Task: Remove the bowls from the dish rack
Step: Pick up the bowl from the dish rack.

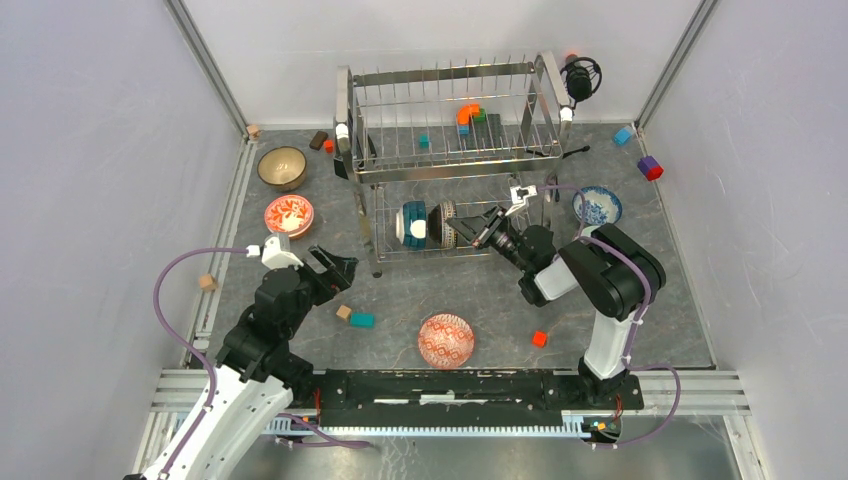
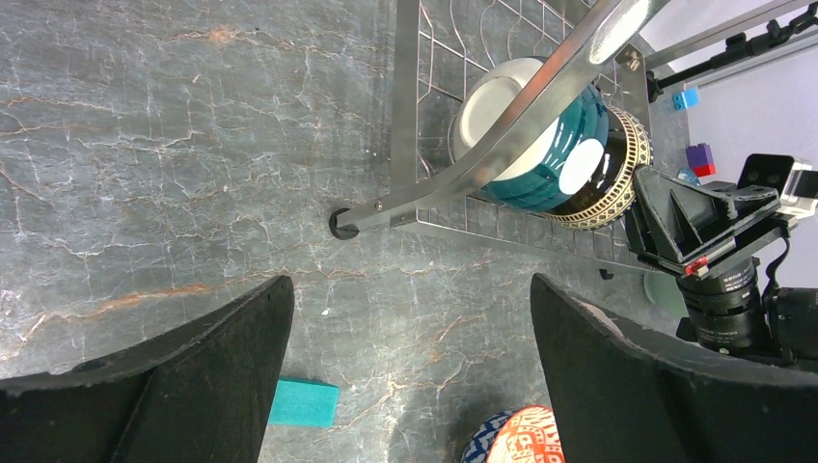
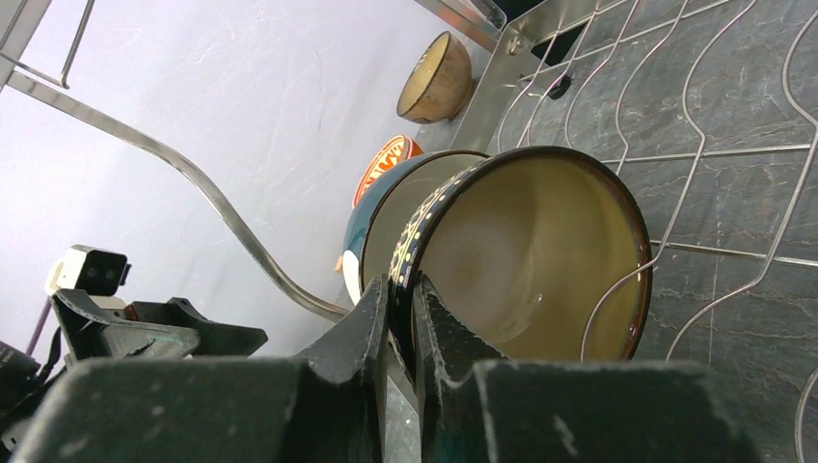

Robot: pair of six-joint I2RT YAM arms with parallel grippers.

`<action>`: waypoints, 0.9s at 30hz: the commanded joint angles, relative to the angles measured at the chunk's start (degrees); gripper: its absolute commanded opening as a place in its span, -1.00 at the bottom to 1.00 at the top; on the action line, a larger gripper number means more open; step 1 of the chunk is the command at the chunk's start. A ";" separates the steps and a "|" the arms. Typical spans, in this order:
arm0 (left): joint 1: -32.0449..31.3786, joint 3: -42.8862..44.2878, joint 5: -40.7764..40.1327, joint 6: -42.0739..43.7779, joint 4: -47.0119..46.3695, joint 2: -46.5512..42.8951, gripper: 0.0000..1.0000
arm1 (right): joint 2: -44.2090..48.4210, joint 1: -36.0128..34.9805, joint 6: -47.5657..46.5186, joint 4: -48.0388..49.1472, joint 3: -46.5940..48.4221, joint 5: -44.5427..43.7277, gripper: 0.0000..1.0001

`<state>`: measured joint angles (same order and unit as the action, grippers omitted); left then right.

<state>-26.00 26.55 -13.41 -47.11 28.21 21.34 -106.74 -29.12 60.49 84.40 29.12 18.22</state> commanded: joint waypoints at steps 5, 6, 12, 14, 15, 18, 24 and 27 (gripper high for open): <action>0.23 0.09 -0.74 -1.10 -1.75 -0.03 0.94 | 2.81 0.84 6.79 20.53 -0.65 4.91 -1.00; 0.24 0.11 -0.93 -1.05 -1.72 0.01 0.94 | 2.98 0.92 7.03 20.69 -0.65 5.06 -1.00; 0.24 0.17 -0.98 -1.05 -1.66 0.07 0.94 | 3.96 1.35 8.91 22.99 -0.91 5.31 -1.00; 0.25 0.17 -0.99 -1.05 -1.69 0.07 0.94 | 4.65 1.45 8.73 22.71 -0.98 5.33 -1.00; 0.22 0.16 -0.92 -1.05 -1.71 0.02 0.94 | 5.01 1.60 8.60 22.50 -1.08 5.20 -1.00; 0.22 0.17 -1.01 -1.06 -1.66 0.04 0.94 | 5.98 1.87 7.87 21.41 -1.21 5.23 -1.00; 0.20 0.15 -0.93 -1.05 -2.06 0.22 0.94 | 7.92 1.63 5.19 18.26 -1.61 5.32 -1.00; 0.29 0.17 -0.93 -1.05 -2.04 0.50 0.94 | 8.19 1.37 4.95 18.27 -1.87 5.26 -1.00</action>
<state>-26.00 26.55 -13.45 -47.11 28.21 21.37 -101.30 -27.77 65.89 84.09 27.18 22.87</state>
